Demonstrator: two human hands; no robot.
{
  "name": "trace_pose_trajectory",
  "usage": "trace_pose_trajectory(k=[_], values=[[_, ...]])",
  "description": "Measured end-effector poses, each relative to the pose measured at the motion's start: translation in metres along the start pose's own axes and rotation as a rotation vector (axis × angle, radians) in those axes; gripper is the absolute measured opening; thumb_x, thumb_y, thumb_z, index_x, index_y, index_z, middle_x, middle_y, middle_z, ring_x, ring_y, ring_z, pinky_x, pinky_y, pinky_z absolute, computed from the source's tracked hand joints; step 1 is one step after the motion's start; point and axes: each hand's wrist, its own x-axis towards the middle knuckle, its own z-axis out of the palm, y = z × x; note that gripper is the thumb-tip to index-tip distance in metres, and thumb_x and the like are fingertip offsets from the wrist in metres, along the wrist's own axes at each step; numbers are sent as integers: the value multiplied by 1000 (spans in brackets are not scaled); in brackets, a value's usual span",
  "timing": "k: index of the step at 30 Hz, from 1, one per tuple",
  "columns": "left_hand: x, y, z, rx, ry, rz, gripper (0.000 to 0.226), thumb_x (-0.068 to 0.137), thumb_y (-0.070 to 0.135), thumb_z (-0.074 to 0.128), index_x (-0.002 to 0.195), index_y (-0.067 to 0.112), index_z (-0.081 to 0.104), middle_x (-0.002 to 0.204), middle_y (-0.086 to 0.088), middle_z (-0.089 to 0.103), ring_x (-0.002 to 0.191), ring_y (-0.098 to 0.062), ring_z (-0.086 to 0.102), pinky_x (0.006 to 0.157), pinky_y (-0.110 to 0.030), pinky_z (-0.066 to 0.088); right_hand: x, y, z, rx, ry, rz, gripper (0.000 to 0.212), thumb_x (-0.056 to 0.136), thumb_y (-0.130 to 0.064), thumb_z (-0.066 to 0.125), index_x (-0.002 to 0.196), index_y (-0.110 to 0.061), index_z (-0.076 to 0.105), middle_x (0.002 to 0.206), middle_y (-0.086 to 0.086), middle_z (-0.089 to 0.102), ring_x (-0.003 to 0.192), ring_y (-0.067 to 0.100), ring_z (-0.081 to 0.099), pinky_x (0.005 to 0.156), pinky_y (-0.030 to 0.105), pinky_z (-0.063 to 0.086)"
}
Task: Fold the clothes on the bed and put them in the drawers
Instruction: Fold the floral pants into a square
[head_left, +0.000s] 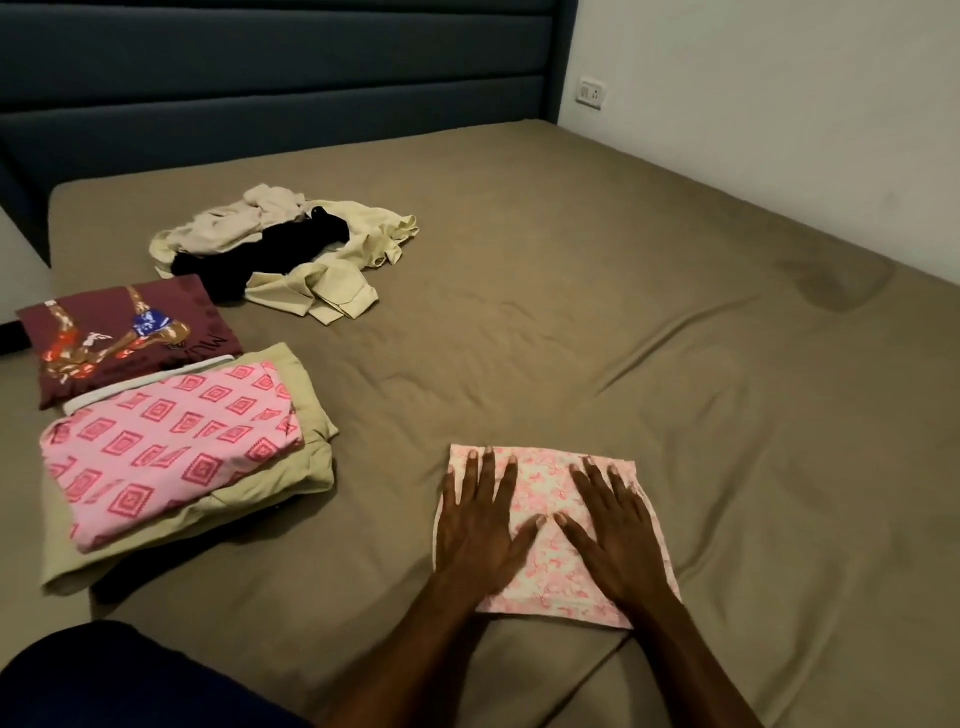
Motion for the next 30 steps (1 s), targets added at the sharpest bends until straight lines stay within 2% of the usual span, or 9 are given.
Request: trace_pose_trajectory(k=[4,8,14,17,20,23,25,28,30], values=[[-8,-15,-7,-19,10,-16,81,100,75,21,164,27,12,172,-2,4,159,-20,0,127,-50,8,2,5,1,-32,33,154,79,96,-79,11,164,-38,8,171,-13,-2,159,15,-3,128,42,2],[-16,-33,-16,-98,19,-162,92,97,77,11,164,15,0,172,-4,-1,159,-19,1,128,-34,3,0,16,-1,0,77,235,80,100,-70,6,164,-26,23,171,4,18,158,26,17,128,44,16],[-30,-14,-45,-424,152,-522,75,100,63,38,155,12,40,156,-8,46,143,-26,42,118,-32,29,-8,17,-17,181,277,384,65,105,-55,27,137,-9,59,134,16,63,122,35,56,105,47,44],[-33,-16,-52,-658,70,-654,50,97,52,61,132,17,65,127,1,70,111,-15,67,92,-28,52,-21,1,-28,449,352,502,48,101,-48,51,122,-8,68,112,10,69,101,27,63,89,43,52],[-35,-22,-54,-823,30,-670,36,88,49,74,113,23,74,105,11,76,88,-5,71,81,-30,59,-20,-3,-49,739,279,668,26,98,-31,68,99,-5,72,87,3,71,81,23,65,72,33,48],[-29,-26,-56,-1056,-53,-778,40,78,50,83,105,22,73,97,8,79,83,-11,76,83,-43,63,-8,-4,-72,994,185,759,31,96,-19,69,82,8,64,71,11,66,71,30,62,62,32,41],[-23,-28,-60,-1256,-109,-824,35,81,35,86,106,13,73,96,1,80,84,-20,78,86,-49,62,-4,-2,-77,1084,83,812,25,96,-19,68,88,4,66,80,16,72,75,34,68,66,35,50],[-25,-34,-69,-1517,-204,-841,31,85,19,83,110,3,74,102,-12,79,93,-31,77,93,-55,58,-4,2,-76,1130,-64,896,33,94,-33,68,106,-2,68,92,19,78,90,41,74,95,55,54],[-27,-34,-69,-1467,-215,-743,28,86,20,82,111,7,76,105,-8,79,96,-28,77,94,-52,59,-6,4,-76,1220,-153,914,41,92,-39,68,114,-4,67,100,19,78,95,42,73,99,57,51]])
